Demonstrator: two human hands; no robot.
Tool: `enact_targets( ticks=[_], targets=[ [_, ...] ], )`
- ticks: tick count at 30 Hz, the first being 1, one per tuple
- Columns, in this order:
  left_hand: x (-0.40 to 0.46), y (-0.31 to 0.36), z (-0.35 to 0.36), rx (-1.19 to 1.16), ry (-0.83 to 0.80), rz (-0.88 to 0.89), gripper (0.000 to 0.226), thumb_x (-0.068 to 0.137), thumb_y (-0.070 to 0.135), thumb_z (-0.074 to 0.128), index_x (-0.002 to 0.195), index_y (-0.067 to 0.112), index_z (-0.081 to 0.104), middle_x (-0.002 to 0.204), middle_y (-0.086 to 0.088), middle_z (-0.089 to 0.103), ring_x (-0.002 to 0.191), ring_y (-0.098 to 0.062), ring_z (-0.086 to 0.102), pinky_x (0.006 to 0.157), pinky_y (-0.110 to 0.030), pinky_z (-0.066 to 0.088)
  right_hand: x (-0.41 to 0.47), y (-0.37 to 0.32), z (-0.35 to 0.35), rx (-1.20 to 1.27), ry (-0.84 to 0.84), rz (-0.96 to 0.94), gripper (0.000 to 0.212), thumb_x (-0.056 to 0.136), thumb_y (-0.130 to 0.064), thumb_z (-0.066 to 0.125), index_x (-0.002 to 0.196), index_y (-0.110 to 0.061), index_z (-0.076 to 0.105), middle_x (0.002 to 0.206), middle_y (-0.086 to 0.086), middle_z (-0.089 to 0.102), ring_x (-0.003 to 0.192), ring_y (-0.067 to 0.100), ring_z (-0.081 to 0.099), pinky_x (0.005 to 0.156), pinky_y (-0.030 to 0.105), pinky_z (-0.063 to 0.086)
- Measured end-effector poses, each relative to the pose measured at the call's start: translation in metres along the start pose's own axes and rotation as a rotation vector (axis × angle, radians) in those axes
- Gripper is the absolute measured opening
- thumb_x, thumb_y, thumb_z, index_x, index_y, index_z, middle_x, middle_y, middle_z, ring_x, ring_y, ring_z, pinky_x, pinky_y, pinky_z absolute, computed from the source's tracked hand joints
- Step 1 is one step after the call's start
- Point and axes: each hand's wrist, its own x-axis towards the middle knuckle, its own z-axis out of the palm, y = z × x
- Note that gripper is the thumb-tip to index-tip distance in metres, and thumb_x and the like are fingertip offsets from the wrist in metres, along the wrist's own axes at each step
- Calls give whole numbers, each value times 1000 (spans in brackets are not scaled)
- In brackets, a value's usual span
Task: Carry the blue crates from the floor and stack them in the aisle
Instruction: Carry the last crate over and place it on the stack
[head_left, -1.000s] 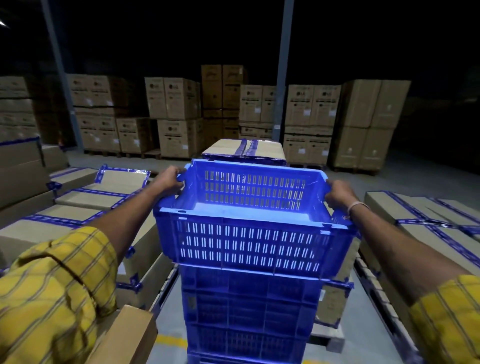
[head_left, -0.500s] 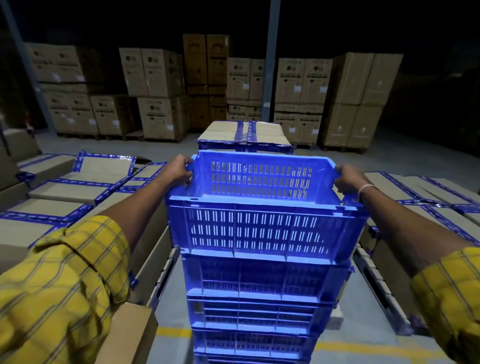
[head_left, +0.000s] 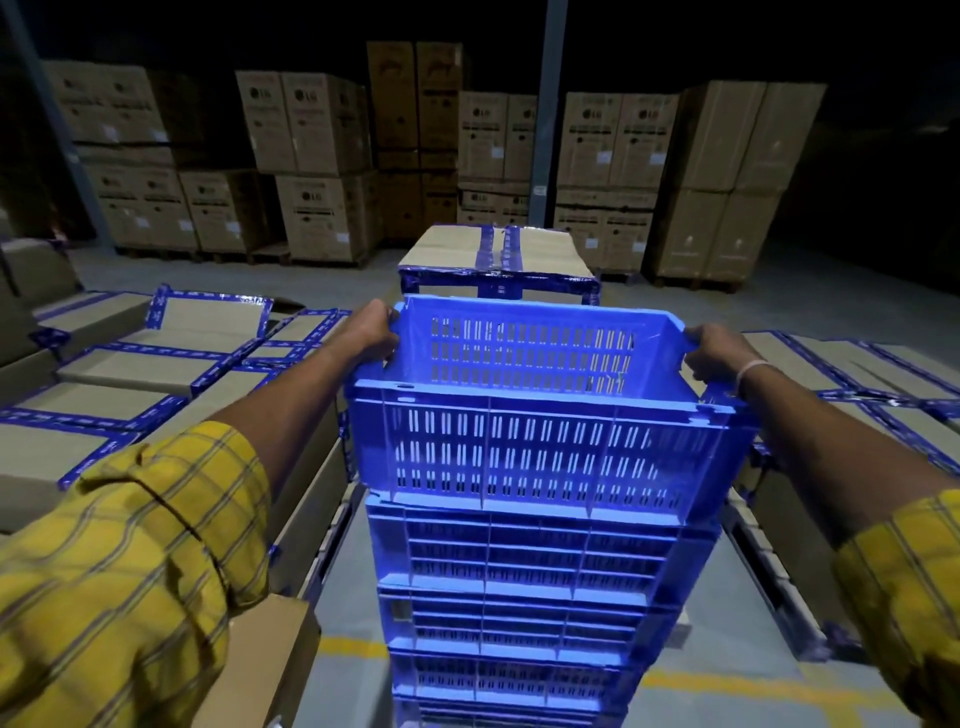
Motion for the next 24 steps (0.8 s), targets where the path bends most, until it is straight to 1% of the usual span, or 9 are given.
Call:
enact_targets(
  ticks=[4,8,10,13,16,19,20,22,24],
  targets=[
    [-18,9,0,61,-28,36,26,79,6,69,104,14,68,92,-9,73,86,-25,71,82,-46,60,-1,5,-4,16,-21,2,45,91,3,58,136,-2,56,107,23,68,94,40,69,91,52,56],
    [-17,0,2,22,6,37,29,72,7,65,100,11,70,88,-11,73,84,-26,71,81,-46,61,-5,4,-2,-16,-4,-22,43,90,2,58,133,-1,58,103,22,69,92,38,70,89,49,56],
    [-17,-3,2,-23,0,7,31,77,1,66,107,8,70,86,-11,73,84,-26,72,83,-47,61,-7,4,-2,-49,-6,-36,44,89,2,57,133,-1,58,104,22,69,94,38,69,89,47,55],
    [-18,4,4,-11,7,13,35,83,1,66,117,11,66,90,-10,72,88,-25,71,85,-45,59,-13,7,-6,-122,-58,-26,60,89,-1,57,147,-7,44,118,24,67,102,37,67,92,43,53],
    [-20,12,7,94,-17,39,22,86,5,63,107,11,62,94,-8,69,93,-24,66,76,-38,50,-16,12,-9,-162,-89,-13,71,90,-2,56,155,-16,31,132,22,60,109,36,65,95,41,51],
    [-26,19,11,175,-75,71,22,89,3,56,110,8,60,83,-7,63,90,-26,62,74,-36,44,-17,10,-9,-170,-77,-1,72,92,-1,53,157,-18,27,139,22,56,115,37,62,98,42,49],
    [-29,19,10,195,-94,83,25,91,3,54,115,7,57,86,-7,63,91,-28,61,75,-37,45,-17,9,-8,-165,-75,-2,72,92,-1,53,157,-19,27,138,22,57,113,36,63,97,42,50],
    [-29,15,7,224,-105,100,33,92,6,53,126,6,53,109,-18,66,103,-34,62,83,-40,48,-15,8,-6,-164,-80,-3,72,92,-3,53,157,-19,27,136,21,59,113,36,63,96,40,49],
    [-28,10,5,258,-112,102,41,91,8,56,132,7,51,127,-22,62,113,-37,61,89,-43,48,-14,8,-3,-199,-83,-3,74,93,-5,55,159,-20,23,142,22,53,122,37,57,98,39,45]
  ],
)
